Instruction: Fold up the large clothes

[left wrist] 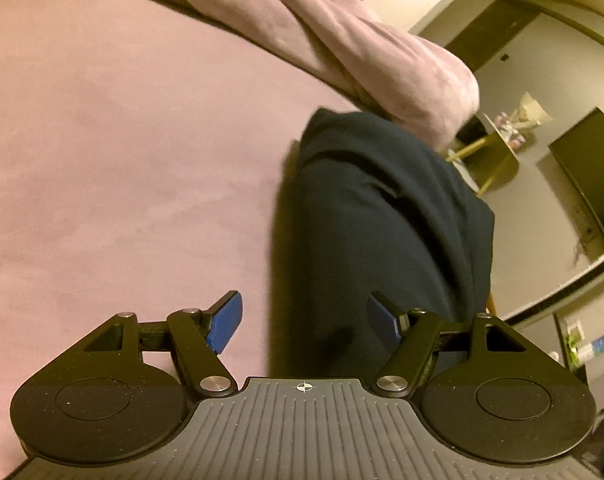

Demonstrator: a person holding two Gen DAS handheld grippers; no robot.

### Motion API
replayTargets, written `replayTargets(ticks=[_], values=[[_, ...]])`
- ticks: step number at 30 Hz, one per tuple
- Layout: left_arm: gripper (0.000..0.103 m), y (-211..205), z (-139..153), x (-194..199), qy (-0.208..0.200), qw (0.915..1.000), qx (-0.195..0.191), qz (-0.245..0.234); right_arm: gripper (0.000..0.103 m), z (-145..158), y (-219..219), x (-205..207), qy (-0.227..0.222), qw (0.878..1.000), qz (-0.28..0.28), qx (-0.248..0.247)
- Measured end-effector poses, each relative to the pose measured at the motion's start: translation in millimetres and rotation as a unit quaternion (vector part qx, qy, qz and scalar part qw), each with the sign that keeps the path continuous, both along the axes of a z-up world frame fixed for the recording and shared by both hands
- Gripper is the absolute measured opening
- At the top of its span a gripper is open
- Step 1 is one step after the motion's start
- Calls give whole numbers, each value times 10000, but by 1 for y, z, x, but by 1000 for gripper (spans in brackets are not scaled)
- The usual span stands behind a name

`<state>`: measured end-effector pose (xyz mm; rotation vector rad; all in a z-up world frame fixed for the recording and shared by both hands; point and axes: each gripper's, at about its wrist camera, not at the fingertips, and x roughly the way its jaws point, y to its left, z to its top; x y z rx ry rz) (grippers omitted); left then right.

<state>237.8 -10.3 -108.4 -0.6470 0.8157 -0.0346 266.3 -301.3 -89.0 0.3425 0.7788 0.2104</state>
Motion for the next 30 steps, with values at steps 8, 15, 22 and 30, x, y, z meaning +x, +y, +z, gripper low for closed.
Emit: replayTargets(ticks=[8, 15, 22, 30], values=[[74, -9, -13, 15, 73, 9975, -678, -164, 68, 33, -16, -3, -482, 9979, 386, 219], [75, -14, -13, 16, 80, 9986, -456, -254, 92, 16, -64, 46, 134, 9905, 254, 1348], [76, -19, -8, 19, 136, 9988, -358, -303, 97, -15, -59, 87, 609, 9598, 826, 2614], [77, -16, -1, 7, 62, 9993, -273, -266, 27, 32, 10, 65, -197, 9948, 993, -120]])
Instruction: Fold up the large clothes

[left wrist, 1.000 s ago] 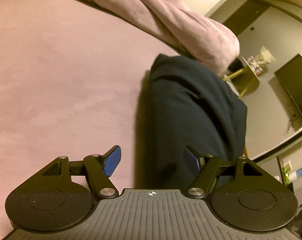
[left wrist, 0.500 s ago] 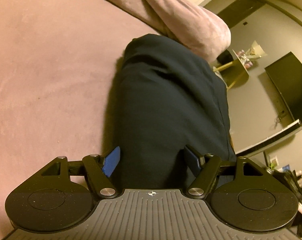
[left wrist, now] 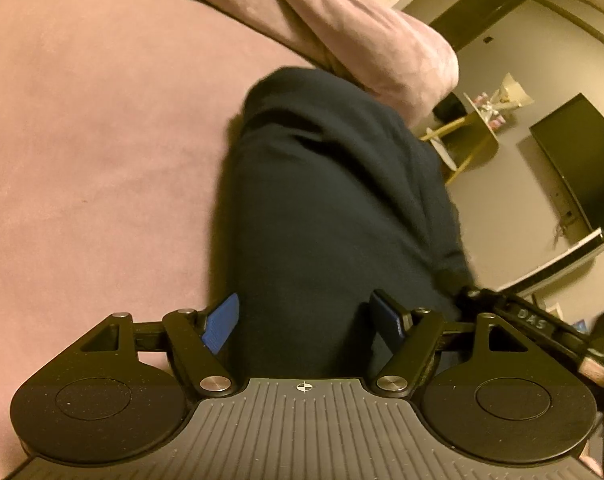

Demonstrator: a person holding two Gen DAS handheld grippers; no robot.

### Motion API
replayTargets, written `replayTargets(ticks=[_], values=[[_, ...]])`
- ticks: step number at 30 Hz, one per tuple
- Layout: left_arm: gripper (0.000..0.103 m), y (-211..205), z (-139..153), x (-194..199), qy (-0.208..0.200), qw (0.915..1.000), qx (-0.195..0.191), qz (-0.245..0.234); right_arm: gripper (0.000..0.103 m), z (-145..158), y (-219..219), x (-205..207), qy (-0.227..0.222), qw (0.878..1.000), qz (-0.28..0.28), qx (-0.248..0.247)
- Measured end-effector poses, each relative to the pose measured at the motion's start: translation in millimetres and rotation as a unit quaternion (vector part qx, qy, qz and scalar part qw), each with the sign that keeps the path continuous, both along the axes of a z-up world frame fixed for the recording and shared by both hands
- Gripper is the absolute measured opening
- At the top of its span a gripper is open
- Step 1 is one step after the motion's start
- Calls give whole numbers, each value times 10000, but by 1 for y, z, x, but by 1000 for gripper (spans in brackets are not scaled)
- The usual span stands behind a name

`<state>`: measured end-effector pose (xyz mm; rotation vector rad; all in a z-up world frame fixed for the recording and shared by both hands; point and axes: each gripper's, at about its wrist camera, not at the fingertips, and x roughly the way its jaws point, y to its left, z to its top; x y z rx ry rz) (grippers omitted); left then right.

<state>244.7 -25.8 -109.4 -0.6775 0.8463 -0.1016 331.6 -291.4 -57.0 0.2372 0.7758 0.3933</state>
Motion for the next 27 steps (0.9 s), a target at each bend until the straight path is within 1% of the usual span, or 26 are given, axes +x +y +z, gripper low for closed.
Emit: replayTargets(ticks=[2, 4, 6, 7, 8, 10, 11, 12, 13, 14, 15, 16, 18, 19, 21, 23, 26, 27], values=[[77, 6, 7, -9, -106, 9997, 171, 110, 20, 25, 9, -21, -554, 9974, 6, -463], [77, 9, 14, -11, -168, 9993, 298, 123, 17, 44, 5, -42, -932, 9946, -77, -442], [77, 7, 15, -10, -185, 9995, 260, 39, 17, 48, -5, -56, -975, 9944, -222, -352], [77, 1, 14, -7, -133, 9996, 241, -41, 17, 42, -12, -62, -941, 9942, -329, -391], [77, -5, 11, -4, -70, 9996, 224, -128, 16, 33, -21, -63, -796, 9946, -529, -408], [78, -20, 2, 4, 68, 9992, 112, -379, 13, 5, -38, -62, -442, 9928, -968, -548], [82, -26, -5, 7, 122, 9992, -12, -392, 10, -11, -47, -62, -326, 9895, -1204, -736], [84, -28, -8, 8, 163, 9995, -61, -281, 12, -27, -57, -59, -96, 9863, -1396, -878], [85, -29, -10, 9, 184, 9995, -60, -236, 12, -38, -72, -59, 153, 9875, -1466, -562], [85, -31, -9, 9, 133, 9996, 12, -244, 12, -39, -82, -63, 192, 9880, -1510, -254], [85, -30, -9, 9, 80, 9996, 63, -258, 12, -30, -85, -69, 25, 9893, -1453, -130], [85, -28, -9, 9, 83, 9996, 53, -251, 12, -20, -86, -76, -144, 9901, -1387, -140], [84, -22, -9, 9, 156, 9997, -99, -158, 12, 1, -84, -81, -391, 9900, -1353, -82], [84, -20, -9, 9, 164, 9997, -102, -130, 12, 9, -83, -84, -489, 9894, -1369, -19], [85, -22, -6, 8, 138, 9998, 48, -139, 12, 25, -72, -77, -640, 9888, -1321, 260], [84, -27, -2, 7, 118, 9996, 214, -159, 12, 36, -58, -74, -756, 9893, -1128, 527], [83, -30, 4, 6, 109, 9989, 419, -155, 12, 43, -24, -54, -770, 9920, -751, 666], [83, -29, 7, 4, 92, 9987, 493, -133, 12, 44, -12, -47, -822, 9927, -651, 593]])
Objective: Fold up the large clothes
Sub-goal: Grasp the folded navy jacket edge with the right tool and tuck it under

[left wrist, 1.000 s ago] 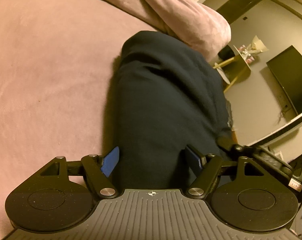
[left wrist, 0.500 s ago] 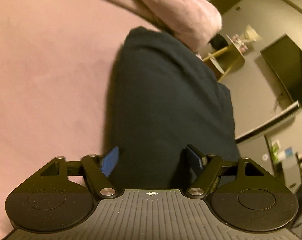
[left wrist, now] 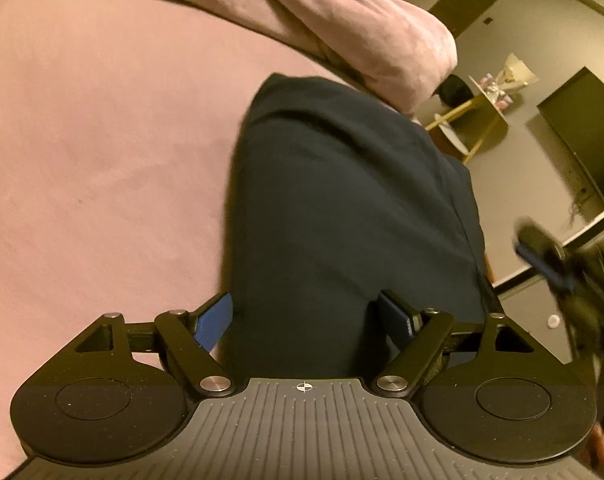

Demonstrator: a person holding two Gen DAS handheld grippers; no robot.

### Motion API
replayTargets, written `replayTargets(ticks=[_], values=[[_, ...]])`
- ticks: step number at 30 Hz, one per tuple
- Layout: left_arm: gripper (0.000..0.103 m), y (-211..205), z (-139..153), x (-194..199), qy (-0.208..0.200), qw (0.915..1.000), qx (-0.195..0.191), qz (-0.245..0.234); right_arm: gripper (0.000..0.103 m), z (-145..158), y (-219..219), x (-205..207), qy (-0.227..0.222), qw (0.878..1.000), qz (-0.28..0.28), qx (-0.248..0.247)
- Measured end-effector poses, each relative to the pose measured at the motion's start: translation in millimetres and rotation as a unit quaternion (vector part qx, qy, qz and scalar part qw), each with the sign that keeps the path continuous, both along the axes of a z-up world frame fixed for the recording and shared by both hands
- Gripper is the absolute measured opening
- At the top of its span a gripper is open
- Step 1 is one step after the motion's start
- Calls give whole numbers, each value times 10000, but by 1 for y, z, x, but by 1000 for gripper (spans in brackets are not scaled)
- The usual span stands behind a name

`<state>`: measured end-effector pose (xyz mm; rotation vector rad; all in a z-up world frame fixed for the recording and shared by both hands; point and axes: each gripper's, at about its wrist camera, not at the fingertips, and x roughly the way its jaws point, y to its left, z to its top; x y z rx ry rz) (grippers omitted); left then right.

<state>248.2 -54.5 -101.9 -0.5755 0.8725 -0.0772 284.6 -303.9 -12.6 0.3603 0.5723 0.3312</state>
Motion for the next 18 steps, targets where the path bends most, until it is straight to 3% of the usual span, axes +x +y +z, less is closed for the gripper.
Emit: replayTargets(ticks=[4, 8, 11, 15, 18], values=[[83, 12, 10, -5, 1, 9975, 644, 275, 12, -6, 37, 31, -29, 9989, 279, -381], [83, 31, 5, -1, 269, 9882, 1293, 773, 12, -18, 69, 60, -38, 9941, 369, -1019], [83, 37, -1, 9, 540, 9813, 1484, 1100, 12, -31, 86, 77, -152, 9837, 313, -1766], [83, 20, 2, 31, 501, 9800, 1481, 1232, 12, -54, 90, 91, -348, 9670, 47, -2522], [83, -9, 5, 55, 312, 9820, 1445, 1179, 12, -74, 64, 101, -119, 9703, -265, -2403]])
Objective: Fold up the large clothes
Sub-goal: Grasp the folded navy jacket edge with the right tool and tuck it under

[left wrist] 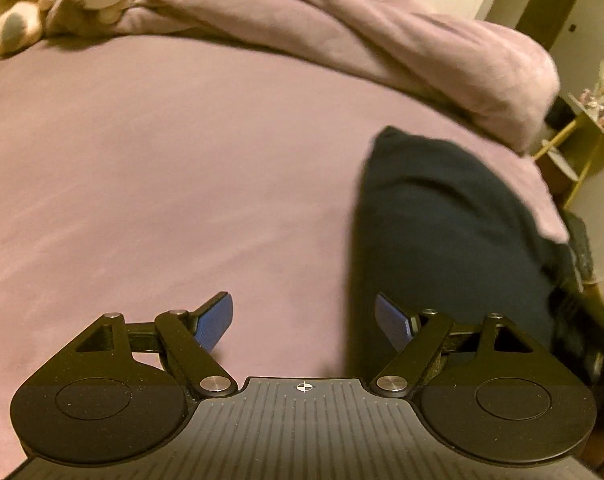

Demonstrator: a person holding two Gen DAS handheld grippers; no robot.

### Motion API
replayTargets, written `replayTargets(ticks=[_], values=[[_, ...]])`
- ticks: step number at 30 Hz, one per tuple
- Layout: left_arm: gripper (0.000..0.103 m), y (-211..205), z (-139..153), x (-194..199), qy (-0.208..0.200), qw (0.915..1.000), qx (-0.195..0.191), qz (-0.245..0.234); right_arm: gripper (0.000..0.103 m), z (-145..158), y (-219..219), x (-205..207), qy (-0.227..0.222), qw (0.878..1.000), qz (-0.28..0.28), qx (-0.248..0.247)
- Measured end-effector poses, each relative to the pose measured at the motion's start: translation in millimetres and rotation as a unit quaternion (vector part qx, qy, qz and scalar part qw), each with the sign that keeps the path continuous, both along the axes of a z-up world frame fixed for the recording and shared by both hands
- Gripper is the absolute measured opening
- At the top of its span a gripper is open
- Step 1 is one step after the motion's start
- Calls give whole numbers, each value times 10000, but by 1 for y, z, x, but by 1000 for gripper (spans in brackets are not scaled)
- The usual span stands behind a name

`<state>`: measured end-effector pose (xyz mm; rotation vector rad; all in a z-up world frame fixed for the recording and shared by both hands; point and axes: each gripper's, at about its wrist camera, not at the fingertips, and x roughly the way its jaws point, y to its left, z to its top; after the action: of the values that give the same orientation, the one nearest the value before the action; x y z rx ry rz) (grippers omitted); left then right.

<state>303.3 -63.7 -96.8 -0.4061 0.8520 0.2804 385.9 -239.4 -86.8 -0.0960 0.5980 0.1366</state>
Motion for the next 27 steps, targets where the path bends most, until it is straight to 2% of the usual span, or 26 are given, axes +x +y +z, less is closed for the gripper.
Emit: replayTargets(ticks=[2, 4, 6, 8, 10, 12, 16, 20, 23, 27], values=[[83, -20, 3, 14, -182, 9997, 152, 52, 12, -11, -20, 0, 4, 9998, -190, 74], [83, -40, 6, 22, -584, 9973, 415, 150, 12, -20, -45, -1, -16, 9989, -358, 288], [86, -54, 2, 33, -930, 9945, 455, 186, 12, -28, -65, -4, -23, 9971, -575, 496], [86, -65, -6, 46, -851, 9948, 545, 117, 12, -34, -74, -6, -92, 9958, -633, 662], [86, -74, -17, 56, -782, 9919, 981, 200, 12, -38, -72, -9, -161, 9956, -643, 658], [88, -76, -31, 60, -627, 9909, 1172, 206, 12, -41, -67, -8, -228, 9962, -622, 569], [94, -63, -48, 61, -712, 9932, 796, 466, 12, -51, -69, -9, -310, 9956, -564, 685], [95, -67, -61, 58, -886, 9915, 769, 554, 12, -58, -72, -7, -385, 9942, -612, 800], [96, -61, -59, 59, -790, 9937, 576, 551, 12, -54, -69, -5, -359, 9950, -607, 707], [95, -36, -43, 40, -801, 9946, -201, 624, 15, -41, -77, -11, -302, 9932, -549, 978]])
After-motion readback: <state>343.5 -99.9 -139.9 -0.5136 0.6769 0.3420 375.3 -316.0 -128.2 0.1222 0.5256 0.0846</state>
